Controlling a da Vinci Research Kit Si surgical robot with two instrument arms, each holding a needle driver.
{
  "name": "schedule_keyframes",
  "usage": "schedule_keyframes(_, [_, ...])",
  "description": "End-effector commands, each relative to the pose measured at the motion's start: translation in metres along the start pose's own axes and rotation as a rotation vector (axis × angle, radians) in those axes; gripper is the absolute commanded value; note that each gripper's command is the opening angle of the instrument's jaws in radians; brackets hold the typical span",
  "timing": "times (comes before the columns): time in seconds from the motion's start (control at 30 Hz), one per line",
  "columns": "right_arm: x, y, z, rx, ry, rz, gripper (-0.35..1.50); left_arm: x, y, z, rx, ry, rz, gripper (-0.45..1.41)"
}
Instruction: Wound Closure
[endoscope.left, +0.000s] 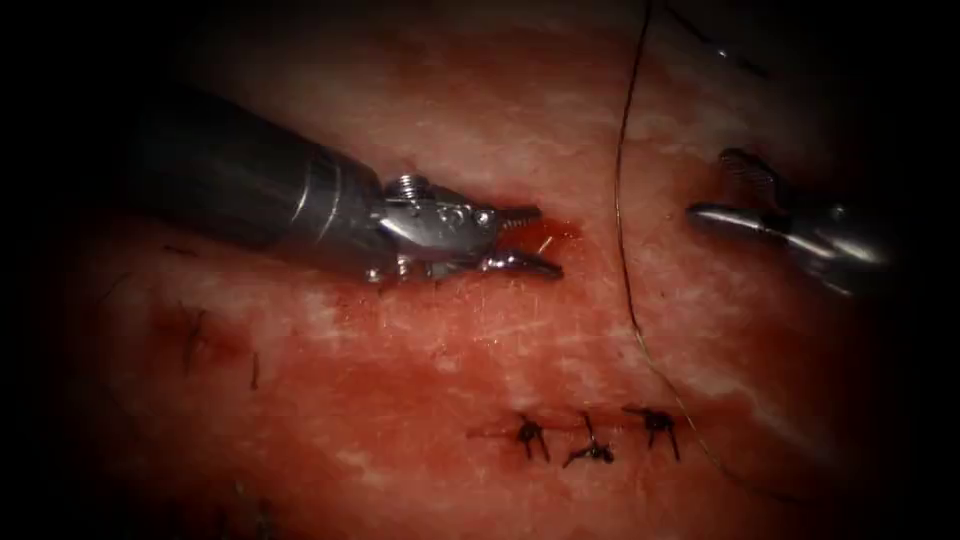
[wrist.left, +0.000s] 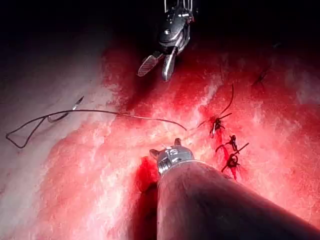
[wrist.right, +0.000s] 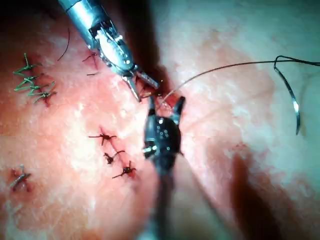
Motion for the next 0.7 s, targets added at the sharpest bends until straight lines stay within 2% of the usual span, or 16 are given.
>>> schedule_keyframes(0.03, [-0.0007,-0.0009,0.0009,0.012,0.001,-0.001,1.36,-0.0005,0.0005,0.0008,-0.017,-0.002,-0.01,0.29])
schedule_keyframes(0.23, [-0.0008,-0.001,0.0012,0.011,0.003,-0.003,1.36,-0.0008,0.0003,0.001,-0.04,-0.008,-0.028,0.07])
schedule_keyframes(0.27, [-0.0008,-0.0011,0.0012,0.011,0.003,-0.003,1.36,-0.0008,0.0001,0.001,-0.041,-0.008,-0.027,-0.03])
schedule_keyframes(0.33, [-0.0008,-0.0012,0.0013,0.01,0.003,-0.003,1.35,-0.0008,-0.0002,0.0009,-0.044,-0.008,-0.026,-0.43])
schedule_keyframes(0.5, [-0.0013,-0.0019,0.002,0.017,0.011,-0.014,1.35,0.0001,-0.001,0.0003,-0.058,0.026,0.027,-0.45])
schedule_keyframes(0.7, [-0.0026,-0.0033,0.0037,0.13,0.033,-0.072,1.23,0.0011,-0.0022,-0.0014,-0.03,0.088,0.057,-0.45])
